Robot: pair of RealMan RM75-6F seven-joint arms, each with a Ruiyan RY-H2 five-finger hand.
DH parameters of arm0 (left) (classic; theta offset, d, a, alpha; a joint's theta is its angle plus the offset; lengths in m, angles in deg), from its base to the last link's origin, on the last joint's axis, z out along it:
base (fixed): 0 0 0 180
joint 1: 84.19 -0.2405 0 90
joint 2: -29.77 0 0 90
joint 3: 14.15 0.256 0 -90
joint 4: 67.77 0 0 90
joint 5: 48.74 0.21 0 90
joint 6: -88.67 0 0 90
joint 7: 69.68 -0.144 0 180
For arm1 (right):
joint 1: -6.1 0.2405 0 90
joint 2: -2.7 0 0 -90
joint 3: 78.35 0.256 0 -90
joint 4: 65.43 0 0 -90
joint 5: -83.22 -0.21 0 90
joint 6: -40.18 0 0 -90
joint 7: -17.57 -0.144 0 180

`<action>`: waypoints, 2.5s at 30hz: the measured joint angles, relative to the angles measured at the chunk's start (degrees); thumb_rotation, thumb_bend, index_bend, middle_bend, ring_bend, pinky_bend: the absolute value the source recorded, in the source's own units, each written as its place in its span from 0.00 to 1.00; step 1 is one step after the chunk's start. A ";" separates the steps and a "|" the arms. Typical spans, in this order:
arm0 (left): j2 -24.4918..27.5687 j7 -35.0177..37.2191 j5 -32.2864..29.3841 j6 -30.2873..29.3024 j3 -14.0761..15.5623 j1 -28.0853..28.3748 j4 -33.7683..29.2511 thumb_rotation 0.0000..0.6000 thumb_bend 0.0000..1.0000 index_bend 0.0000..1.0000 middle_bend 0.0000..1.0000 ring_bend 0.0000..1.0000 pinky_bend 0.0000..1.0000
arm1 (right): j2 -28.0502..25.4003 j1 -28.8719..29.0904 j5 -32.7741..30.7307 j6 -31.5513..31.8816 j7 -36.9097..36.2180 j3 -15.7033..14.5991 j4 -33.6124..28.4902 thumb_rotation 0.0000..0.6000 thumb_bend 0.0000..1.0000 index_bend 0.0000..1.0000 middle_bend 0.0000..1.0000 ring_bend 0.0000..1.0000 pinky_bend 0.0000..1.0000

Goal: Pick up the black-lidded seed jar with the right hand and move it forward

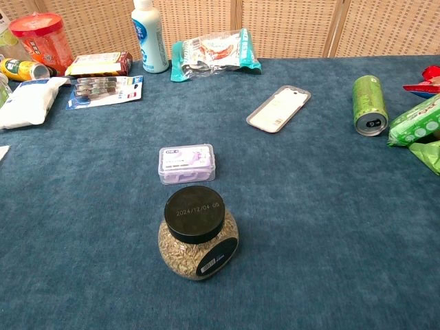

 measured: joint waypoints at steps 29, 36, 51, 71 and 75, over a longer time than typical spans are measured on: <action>3.56 5.21 2.23 -0.25 -0.70 2.04 -0.69 1.00 0.30 0.00 0.13 0.00 0.00 | 4.25 8.38 24.85 -25.37 -28.26 -2.59 3.64 1.00 0.14 0.00 0.00 0.00 0.00; 3.79 6.14 2.00 -0.20 -1.09 2.51 0.00 1.00 0.30 0.00 0.13 0.00 0.00 | 8.51 12.19 23.66 -30.62 -25.64 -2.24 4.03 1.00 0.12 0.00 0.00 0.00 0.00; 2.88 11.24 1.97 -1.56 -0.81 2.07 4.75 1.00 0.30 0.00 0.13 0.00 0.00 | 18.04 19.27 10.06 -36.49 -15.80 1.96 5.54 1.00 0.12 0.00 0.00 0.00 0.00; 0.92 18.85 1.62 -3.57 -0.43 1.36 11.92 1.00 0.30 0.00 0.13 0.00 0.00 | 29.68 28.98 -6.18 -34.98 -1.75 3.20 6.62 1.00 0.11 0.00 0.00 0.00 0.00; 0.91 18.99 1.50 -4.43 -0.25 0.72 12.18 1.00 0.30 0.00 0.13 0.00 0.00 | 30.97 29.90 -7.29 -34.19 -1.82 3.97 7.56 1.00 0.07 0.00 0.18 0.21 0.08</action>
